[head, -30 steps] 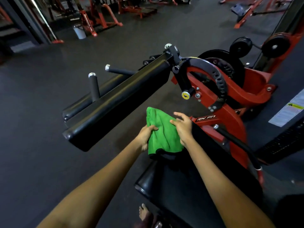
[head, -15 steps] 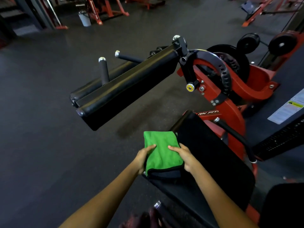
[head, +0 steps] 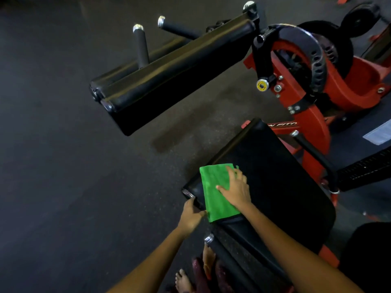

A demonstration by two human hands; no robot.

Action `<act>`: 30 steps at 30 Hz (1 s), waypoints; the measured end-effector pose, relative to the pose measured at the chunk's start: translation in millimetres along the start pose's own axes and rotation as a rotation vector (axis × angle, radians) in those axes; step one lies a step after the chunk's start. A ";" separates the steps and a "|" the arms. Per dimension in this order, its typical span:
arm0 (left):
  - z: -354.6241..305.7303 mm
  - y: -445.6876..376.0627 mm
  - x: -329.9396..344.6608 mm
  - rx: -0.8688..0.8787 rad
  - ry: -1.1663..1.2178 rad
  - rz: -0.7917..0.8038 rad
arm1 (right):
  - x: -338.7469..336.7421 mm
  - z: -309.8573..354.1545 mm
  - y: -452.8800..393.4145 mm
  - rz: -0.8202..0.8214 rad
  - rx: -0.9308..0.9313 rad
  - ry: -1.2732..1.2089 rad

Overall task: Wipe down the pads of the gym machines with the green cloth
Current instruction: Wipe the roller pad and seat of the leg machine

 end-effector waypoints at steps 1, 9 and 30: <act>4.4 0.5 -0.8 0.021 -0.051 0.009 | 9.2 5.7 -2.0 0.067 -0.039 0.046; -0.2 -22.4 -7.2 0.244 -0.721 -0.160 | 75.9 6.9 -13.9 0.152 0.024 0.224; -42.9 -77.8 12.4 0.211 -0.276 -0.539 | 78.1 -51.6 4.9 -0.065 -0.377 0.469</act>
Point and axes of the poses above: each hand's wrist, its own y-axis away from the middle knuckle, its own x-axis out of the palm, z = x × y, the point moved 3 cm from there along -y, towards the middle knuckle, and after that the axes turned 14 degrees about -x, right-handed, at the moved point
